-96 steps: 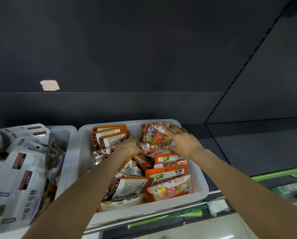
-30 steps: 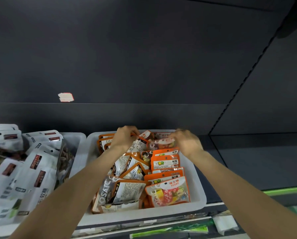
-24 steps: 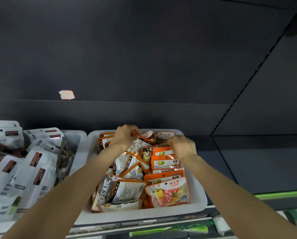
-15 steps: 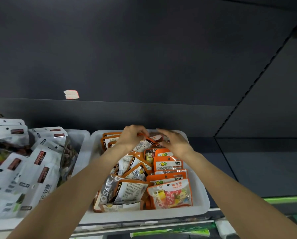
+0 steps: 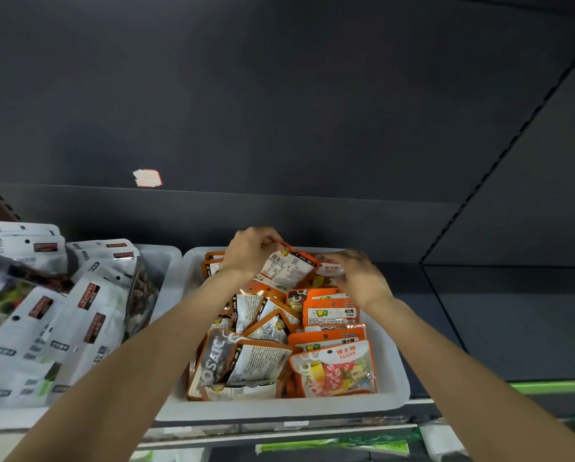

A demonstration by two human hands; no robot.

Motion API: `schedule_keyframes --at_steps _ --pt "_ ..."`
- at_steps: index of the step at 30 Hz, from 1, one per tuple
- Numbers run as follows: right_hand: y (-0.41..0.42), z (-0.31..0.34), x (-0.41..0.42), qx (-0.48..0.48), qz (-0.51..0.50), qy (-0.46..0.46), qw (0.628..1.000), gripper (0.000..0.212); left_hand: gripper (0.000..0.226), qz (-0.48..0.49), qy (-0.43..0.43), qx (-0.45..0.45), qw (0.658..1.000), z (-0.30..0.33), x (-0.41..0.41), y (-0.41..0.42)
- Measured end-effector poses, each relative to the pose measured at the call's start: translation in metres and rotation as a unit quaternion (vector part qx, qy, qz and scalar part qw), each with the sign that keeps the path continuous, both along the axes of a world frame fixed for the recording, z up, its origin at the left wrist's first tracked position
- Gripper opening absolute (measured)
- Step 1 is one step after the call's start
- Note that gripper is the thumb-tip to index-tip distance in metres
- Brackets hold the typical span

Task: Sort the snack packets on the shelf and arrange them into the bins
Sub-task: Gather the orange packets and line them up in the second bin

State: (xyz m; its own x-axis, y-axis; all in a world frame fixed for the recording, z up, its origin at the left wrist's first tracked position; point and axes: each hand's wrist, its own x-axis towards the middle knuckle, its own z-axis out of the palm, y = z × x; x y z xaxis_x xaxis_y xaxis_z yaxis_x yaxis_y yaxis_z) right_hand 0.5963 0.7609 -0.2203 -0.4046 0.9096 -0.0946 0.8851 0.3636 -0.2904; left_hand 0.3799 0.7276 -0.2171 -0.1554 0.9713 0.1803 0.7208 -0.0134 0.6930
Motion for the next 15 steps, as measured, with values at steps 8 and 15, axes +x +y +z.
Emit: schedule_keyframes --at_steps 8,15 --pt "0.009 0.008 0.004 -0.051 -0.073 0.195 0.977 0.006 0.007 -0.046 -0.121 0.032 0.991 0.007 0.014 0.007" --pt "-0.002 -0.003 0.011 -0.065 -0.066 0.298 0.950 0.022 0.045 0.025 -0.145 -0.157 0.977 0.003 0.018 0.005"
